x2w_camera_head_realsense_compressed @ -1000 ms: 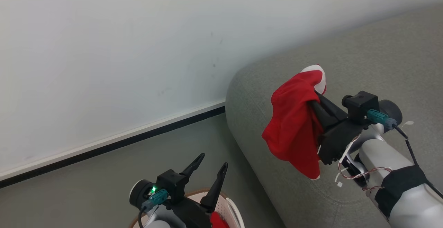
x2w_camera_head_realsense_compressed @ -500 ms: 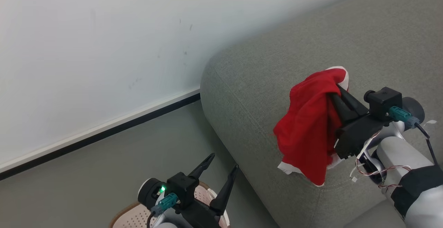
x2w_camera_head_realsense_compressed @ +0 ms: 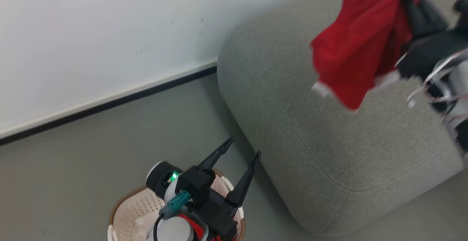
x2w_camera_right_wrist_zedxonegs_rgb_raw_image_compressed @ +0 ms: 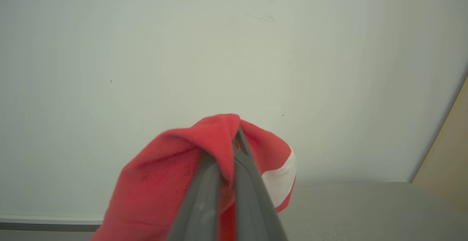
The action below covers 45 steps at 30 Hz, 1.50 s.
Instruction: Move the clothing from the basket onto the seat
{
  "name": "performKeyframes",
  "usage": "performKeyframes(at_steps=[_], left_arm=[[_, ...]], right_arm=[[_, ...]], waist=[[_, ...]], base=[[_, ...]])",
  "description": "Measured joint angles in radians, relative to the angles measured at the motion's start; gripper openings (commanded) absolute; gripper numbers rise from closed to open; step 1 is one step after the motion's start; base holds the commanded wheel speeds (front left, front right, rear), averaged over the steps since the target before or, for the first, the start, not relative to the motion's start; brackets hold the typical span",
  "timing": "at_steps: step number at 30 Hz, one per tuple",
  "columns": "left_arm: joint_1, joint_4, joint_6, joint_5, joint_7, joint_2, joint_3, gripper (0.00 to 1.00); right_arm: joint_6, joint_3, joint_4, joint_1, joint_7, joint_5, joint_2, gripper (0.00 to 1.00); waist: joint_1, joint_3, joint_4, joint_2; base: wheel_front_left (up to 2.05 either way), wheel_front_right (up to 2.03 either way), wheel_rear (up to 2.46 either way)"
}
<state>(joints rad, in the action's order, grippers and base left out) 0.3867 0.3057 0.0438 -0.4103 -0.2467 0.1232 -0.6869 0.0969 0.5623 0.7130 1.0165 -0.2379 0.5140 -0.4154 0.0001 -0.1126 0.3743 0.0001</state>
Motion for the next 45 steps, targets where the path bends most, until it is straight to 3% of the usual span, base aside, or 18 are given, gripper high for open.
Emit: performKeyframes(at_steps=[13,26,36,43,44,45], left_arm=[[0.123,-0.116,-0.004,0.059,0.053,0.038,0.005,1.00],[0.190,-0.221,-0.009,0.102,0.109,0.079,0.008,1.00],[0.250,-0.291,-0.014,0.128,0.153,0.111,0.026,1.00],[0.293,-0.302,-0.010,0.149,0.173,0.130,0.034,1.00],[0.294,-0.298,-0.008,0.151,0.173,0.132,0.035,1.00],[0.295,-0.292,-0.008,0.151,0.173,0.135,0.035,1.00]], right_arm=[[-0.001,-0.104,0.158,0.240,0.027,0.042,-0.074,0.00],[-0.071,-0.145,0.215,0.337,0.029,0.040,-0.139,0.00],[-0.098,-0.144,0.275,0.305,0.016,0.051,-0.043,0.00],[-0.098,-0.142,0.315,0.289,0.006,0.059,0.011,0.00],[-0.098,-0.139,0.324,0.285,0.000,0.059,0.020,0.25],[-0.098,-0.137,0.331,0.279,-0.002,0.059,0.028,0.39]], waist=[[0.0001,-0.158,-0.077,0.0000],[0.0001,-0.318,-0.141,0.0001],[0.0001,-0.455,-0.156,0.0001],[0.0001,-0.544,-0.152,0.0002],[0.0001,-0.554,-0.151,0.0001],[0.0000,-0.564,-0.149,0.0002]], base=[[0.00,0.00,0.00],[0.00,0.00,0.00],[0.00,0.00,0.00],[0.00,0.00,0.00],[0.00,0.00,0.00],[0.00,0.00,0.00]])
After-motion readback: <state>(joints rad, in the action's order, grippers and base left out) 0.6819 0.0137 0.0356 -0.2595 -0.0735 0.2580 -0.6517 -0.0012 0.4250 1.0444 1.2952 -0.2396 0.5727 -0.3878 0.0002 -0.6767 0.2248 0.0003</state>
